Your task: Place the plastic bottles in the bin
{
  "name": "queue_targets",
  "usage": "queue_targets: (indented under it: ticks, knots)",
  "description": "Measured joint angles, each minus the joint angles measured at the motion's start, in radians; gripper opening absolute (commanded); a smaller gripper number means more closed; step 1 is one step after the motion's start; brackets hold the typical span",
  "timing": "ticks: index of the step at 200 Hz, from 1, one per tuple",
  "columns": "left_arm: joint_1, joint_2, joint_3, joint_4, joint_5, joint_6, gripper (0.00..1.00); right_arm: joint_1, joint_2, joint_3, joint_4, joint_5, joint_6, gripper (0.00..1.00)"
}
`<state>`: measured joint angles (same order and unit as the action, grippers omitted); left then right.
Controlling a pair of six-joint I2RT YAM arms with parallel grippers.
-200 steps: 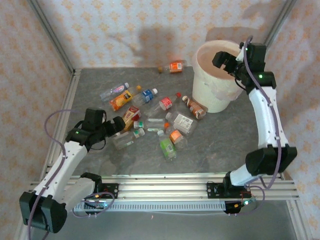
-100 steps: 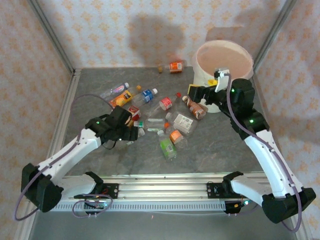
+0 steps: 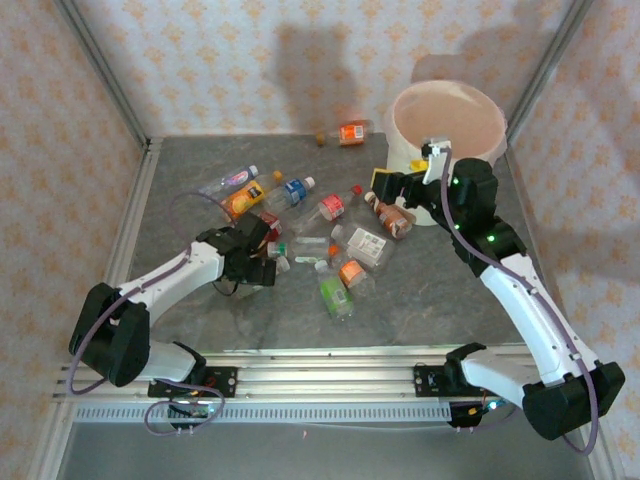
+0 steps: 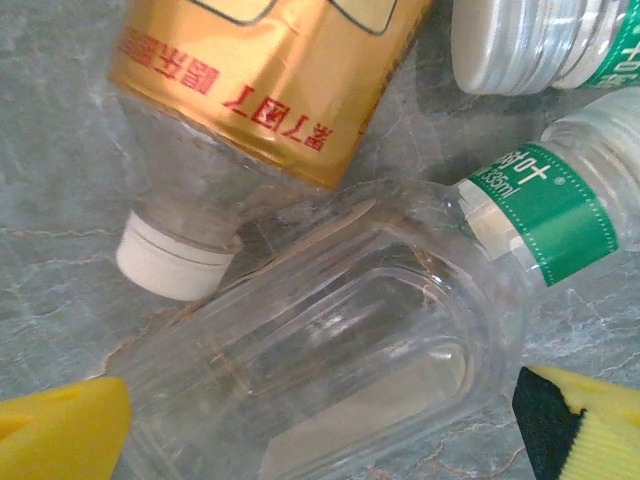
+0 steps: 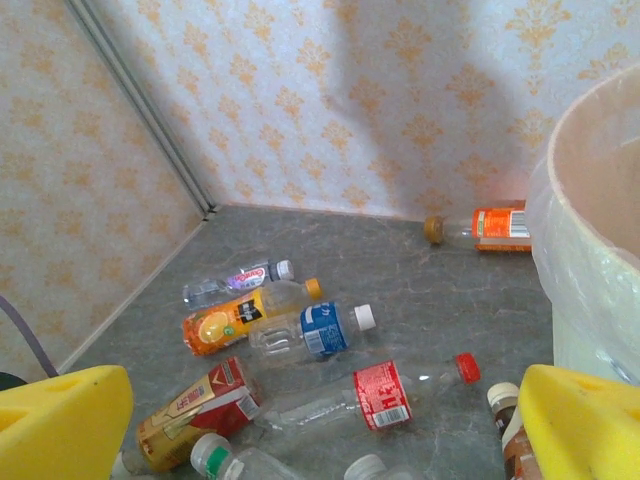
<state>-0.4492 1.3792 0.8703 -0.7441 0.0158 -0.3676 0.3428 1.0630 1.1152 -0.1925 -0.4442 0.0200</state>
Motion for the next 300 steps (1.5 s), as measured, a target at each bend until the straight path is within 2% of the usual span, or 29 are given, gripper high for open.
queue_targets:
  ticks: [60,95,130,161,208,242,280,300]
  knots:
    - [-0.019,-0.011,-0.024,0.083,0.014,-0.009,1.00,0.000,0.000,-0.021,0.001,0.012,0.000,0.99]
    - [-0.100,-0.053,-0.038,0.090,0.103,-0.029,1.00,0.002,0.000,-0.027,0.007,0.022,-0.001,0.99]
    - [-0.108,-0.118,-0.062,0.093,0.179,-0.031,1.00,0.002,0.000,-0.030,0.008,0.026,-0.007,0.99]
    - [-0.108,-0.119,-0.063,0.090,0.148,-0.035,1.00,0.002,0.000,-0.030,0.008,0.026,-0.007,0.99]
    - [-0.117,0.000,-0.059,0.089,0.105,-0.035,1.00,0.002,0.000,-0.030,0.008,0.030,-0.007,0.99]
    - [-0.122,0.007,-0.059,0.093,0.112,-0.032,1.00,0.002,0.000,-0.030,0.007,0.038,-0.011,0.99]
    - [-0.180,0.031,-0.064,0.113,0.112,-0.031,0.97,0.002,0.000,-0.030,0.007,0.046,-0.015,0.99]
    - [-0.196,0.053,-0.076,0.121,0.076,-0.048,0.96,0.002,0.000,-0.030,0.007,0.049,-0.015,0.99]
